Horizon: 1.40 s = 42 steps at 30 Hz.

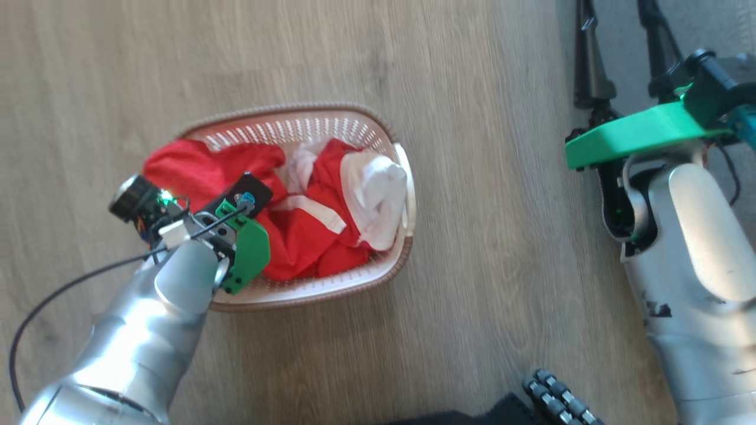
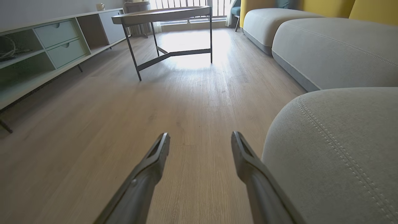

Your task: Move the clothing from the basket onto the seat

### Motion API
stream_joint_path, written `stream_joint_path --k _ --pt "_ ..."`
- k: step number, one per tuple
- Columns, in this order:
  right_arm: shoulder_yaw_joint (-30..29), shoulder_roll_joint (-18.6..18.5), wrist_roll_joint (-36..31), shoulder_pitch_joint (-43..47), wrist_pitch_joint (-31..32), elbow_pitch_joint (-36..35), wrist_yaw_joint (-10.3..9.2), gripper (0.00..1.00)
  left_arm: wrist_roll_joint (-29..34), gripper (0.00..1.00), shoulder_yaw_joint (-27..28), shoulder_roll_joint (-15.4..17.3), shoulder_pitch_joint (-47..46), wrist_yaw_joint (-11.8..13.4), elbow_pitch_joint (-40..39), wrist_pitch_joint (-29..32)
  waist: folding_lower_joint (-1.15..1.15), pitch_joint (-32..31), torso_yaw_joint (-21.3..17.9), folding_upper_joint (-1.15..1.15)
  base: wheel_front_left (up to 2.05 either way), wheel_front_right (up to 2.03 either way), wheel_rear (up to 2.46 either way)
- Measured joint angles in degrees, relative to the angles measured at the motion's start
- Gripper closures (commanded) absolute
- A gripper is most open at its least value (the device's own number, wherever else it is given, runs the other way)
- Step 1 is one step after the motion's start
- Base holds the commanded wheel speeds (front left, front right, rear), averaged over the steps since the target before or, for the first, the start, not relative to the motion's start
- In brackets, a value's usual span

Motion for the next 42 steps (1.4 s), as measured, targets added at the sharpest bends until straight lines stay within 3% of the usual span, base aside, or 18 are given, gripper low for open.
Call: stream_joint_path --k 10,16,22,34,42 --pt "1.8 -1.0 0.5 3.5 0.0 2.3 0.00 0.00 -8.3 1.00 3.7 -2.1 3.6 -0.5 -3.5 -3.8 0.00 -8.6 2.9 0.00 0.00 0.00 0.00" --pt "2.6 -1.3 0.9 6.5 0.0 3.9 0.00 0.00 -14.8 1.00 3.2 -2.4 8.4 -0.4 -12.9 -3.8 0.00 -14.2 4.0 0.00 0.00 0.00 0.00" --pt "3.2 -1.5 1.0 9.6 0.0 5.3 0.00 0.00 -20.3 1.00 3.0 -2.4 11.5 1.9 -20.0 -3.8 0.00 -19.7 5.0 0.00 0.00 0.00 0.00" --pt "3.4 -1.3 1.0 15.3 0.0 6.9 0.00 0.00 -24.5 1.00 2.8 -2.4 16.3 3.7 -31.8 -3.8 0.00 -29.2 6.3 0.00 0.00 0.00 0.00" --pt "2.9 -1.3 0.9 17.4 0.0 7.6 0.00 0.00 -24.6 1.00 2.3 -2.3 16.1 4.4 -39.5 -3.8 0.00 -32.2 6.8 0.00 0.00 0.00 0.00"
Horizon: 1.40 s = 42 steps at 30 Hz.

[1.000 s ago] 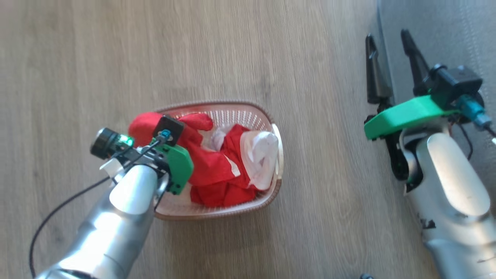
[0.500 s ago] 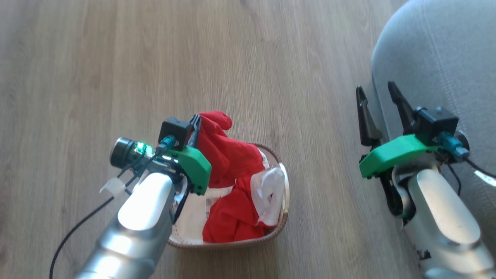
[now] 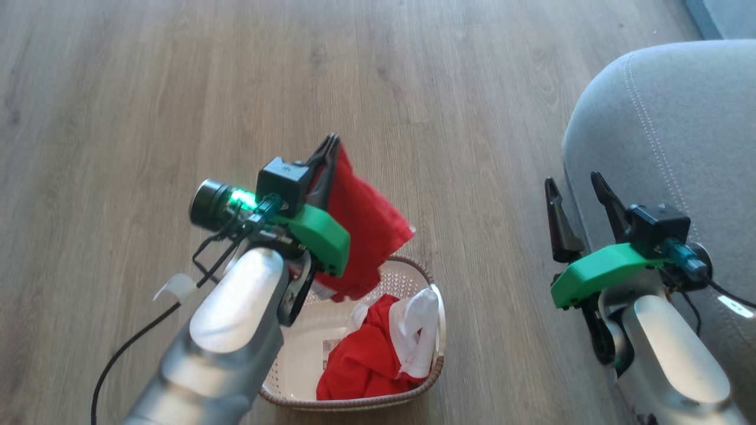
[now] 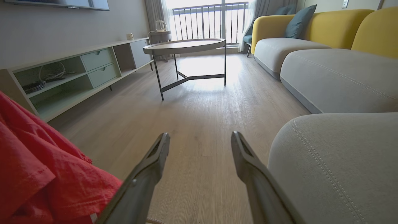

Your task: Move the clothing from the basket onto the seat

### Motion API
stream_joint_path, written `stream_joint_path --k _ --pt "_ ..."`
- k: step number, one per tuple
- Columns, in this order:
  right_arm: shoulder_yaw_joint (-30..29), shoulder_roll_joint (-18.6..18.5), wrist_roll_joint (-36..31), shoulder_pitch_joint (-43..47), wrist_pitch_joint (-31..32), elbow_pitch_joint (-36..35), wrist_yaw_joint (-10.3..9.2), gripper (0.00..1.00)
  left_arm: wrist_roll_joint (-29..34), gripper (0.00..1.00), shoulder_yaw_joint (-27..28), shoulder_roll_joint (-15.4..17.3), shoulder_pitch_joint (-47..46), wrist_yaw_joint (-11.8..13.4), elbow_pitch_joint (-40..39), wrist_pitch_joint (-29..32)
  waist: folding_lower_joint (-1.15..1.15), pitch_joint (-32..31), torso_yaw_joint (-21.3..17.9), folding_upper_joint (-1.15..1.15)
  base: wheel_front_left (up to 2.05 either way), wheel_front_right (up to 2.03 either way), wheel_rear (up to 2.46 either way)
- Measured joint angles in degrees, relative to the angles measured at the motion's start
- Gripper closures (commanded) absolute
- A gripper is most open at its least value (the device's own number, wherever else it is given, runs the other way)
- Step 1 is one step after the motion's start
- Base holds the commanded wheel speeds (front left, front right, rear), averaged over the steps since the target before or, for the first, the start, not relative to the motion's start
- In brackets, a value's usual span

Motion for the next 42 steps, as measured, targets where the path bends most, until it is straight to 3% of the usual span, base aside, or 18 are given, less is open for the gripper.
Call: stream_joint_path --k 11,21,27,31,42 --pt "-0.5 0.2 -0.1 1.9 0.0 0.2 0.00 0.00 -0.4 1.00 -2.0 0.0 -5.4 0.2 -12.1 -0.4 0.00 -1.6 0.3 0.00 0.00 0.00 0.00" --pt "0.3 0.2 0.2 2.3 0.0 -1.5 0.00 0.00 -1.1 1.00 -3.6 0.0 -6.2 0.4 -12.9 -0.4 0.00 -1.4 0.0 0.00 0.00 0.00 0.00" --pt "6.5 -0.5 3.1 0.0 0.0 -10.1 -0.01 0.00 -1.5 1.00 -4.9 0.0 -6.2 0.4 -12.8 -0.4 0.00 -0.9 0.1 0.00 0.00 0.00 0.00" --pt "14.3 -1.9 6.7 -3.6 0.0 -13.6 0.00 0.00 -1.6 1.00 -5.6 0.0 -6.2 0.4 -12.3 -0.4 0.01 -0.7 0.2 0.00 0.00 0.00 0.00" --pt "26.3 -3.7 10.5 -11.1 0.0 -8.5 0.00 0.00 -3.5 1.00 -8.8 0.0 -6.1 0.5 -12.5 -0.4 0.00 -1.1 1.7 0.00 0.00 0.00 0.00"
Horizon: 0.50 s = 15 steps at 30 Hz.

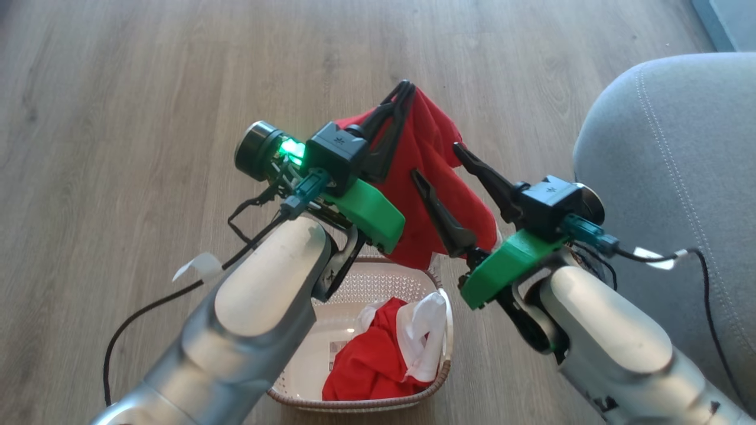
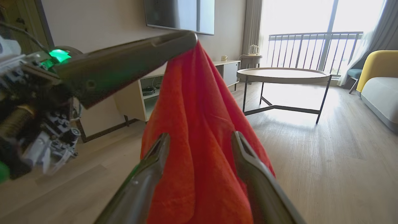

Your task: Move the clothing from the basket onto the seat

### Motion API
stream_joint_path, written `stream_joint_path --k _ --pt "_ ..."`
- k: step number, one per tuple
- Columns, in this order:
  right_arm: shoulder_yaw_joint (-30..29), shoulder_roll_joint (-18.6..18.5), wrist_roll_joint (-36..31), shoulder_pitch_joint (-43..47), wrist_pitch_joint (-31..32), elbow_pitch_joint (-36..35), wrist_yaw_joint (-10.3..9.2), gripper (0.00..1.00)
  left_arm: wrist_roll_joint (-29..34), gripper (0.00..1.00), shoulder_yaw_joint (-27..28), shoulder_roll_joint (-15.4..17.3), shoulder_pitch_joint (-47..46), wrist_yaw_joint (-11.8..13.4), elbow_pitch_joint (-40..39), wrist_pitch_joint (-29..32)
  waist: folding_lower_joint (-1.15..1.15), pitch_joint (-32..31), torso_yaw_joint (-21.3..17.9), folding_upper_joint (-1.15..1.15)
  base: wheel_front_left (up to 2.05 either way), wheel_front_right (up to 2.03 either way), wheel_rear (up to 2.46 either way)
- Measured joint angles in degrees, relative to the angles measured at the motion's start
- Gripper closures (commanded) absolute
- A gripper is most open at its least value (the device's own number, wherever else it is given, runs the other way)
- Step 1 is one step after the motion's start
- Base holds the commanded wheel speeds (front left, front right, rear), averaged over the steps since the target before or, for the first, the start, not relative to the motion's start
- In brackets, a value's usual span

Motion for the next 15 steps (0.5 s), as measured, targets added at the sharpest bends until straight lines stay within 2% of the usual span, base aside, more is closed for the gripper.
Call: stream_joint_path --k 10,15 --pt "5.2 3.7 -0.1 -4.5 0.0 11.1 0.00 0.00 -1.6 1.00 -3.8 0.1 0.0 0.3 -0.2 0.0 0.00 -0.5 2.4 0.00 0.00 0.00 0.00" --pt "7.4 4.7 2.1 -6.6 0.0 16.7 0.00 0.00 -3.0 1.00 -5.8 0.2 0.0 0.7 -0.6 0.0 0.00 -0.4 3.9 0.00 0.00 0.00 0.00"
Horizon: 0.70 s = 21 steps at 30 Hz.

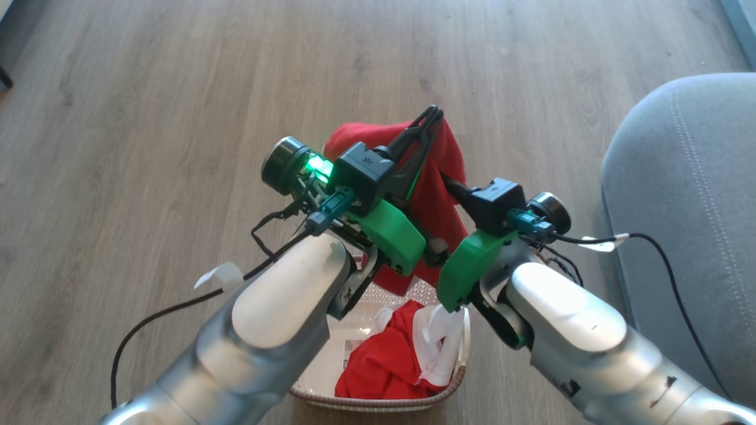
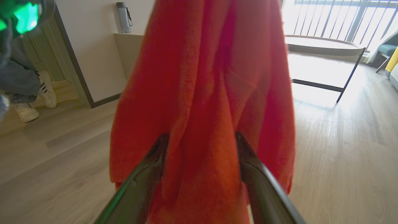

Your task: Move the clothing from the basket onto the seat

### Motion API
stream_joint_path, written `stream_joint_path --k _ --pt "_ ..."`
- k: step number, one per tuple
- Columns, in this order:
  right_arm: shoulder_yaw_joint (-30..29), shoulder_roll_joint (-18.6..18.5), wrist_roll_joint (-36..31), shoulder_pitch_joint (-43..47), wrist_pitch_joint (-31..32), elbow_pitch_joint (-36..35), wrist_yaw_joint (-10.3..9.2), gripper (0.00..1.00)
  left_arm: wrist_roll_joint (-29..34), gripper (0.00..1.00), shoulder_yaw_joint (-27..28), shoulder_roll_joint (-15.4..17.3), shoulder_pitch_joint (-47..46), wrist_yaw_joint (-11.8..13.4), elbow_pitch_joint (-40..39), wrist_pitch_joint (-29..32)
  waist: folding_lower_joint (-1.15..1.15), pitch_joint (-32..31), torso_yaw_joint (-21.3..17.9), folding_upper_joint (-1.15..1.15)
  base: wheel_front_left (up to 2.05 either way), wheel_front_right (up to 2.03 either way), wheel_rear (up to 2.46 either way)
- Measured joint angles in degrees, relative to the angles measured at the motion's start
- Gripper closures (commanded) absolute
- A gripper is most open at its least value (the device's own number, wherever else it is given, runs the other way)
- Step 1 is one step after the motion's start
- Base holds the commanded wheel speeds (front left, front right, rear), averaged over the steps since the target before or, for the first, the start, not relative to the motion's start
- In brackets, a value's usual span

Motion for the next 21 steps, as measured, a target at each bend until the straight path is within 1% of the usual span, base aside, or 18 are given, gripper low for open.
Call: stream_joint_path --k 4,5,6,7,8,15,20,21 --pt "2.3 0.6 2.1 -0.9 0.0 3.3 0.00 0.00 -0.5 1.00 -1.2 0.0 0.0 0.1 0.0 0.0 0.00 -0.1 1.1 0.00 0.00 0.00 0.00" --pt "2.6 0.6 2.7 -0.9 0.0 3.8 0.00 0.00 -0.5 1.00 -1.3 0.0 0.0 0.5 0.0 0.0 0.00 -0.2 1.3 0.00 0.00 0.00 0.00" --pt "3.0 0.7 2.9 -0.9 0.0 4.2 0.00 0.34 -0.8 1.00 -1.3 0.1 0.0 0.5 0.0 0.0 0.00 -0.2 1.4 0.00 0.00 0.00 0.00" --pt "3.1 0.7 3.2 -0.9 0.0 4.5 0.00 0.94 -1.1 1.00 -1.3 0.1 0.0 0.5 0.0 0.0 0.00 -0.2 1.6 0.00 0.00 0.00 0.00" --pt "3.1 0.7 3.2 -0.9 0.0 4.5 0.00 1.00 -1.1 1.00 -1.3 0.1 0.0 0.5 0.0 0.0 0.00 -0.2 1.6 0.00 0.00 0.00 0.00" --pt "2.7 0.6 3.8 -1.0 0.0 4.7 0.00 1.00 -1.4 1.00 -1.4 0.1 0.0 1.0 0.3 0.0 0.00 -0.2 1.5 0.00 0.00 0.00 0.00" --pt "0.5 0.4 3.5 -0.9 0.0 3.1 0.00 1.00 -1.5 1.00 -1.2 0.1 0.0 1.0 0.9 0.0 0.00 0.1 0.6 0.00 0.00 0.00 0.00" --pt "-0.2 0.3 3.3 -0.9 0.0 2.6 0.00 1.00 -1.9 0.87 -1.2 0.1 0.0 0.9 1.0 0.0 0.00 0.1 0.3 0.00 0.00 0.00 0.00"
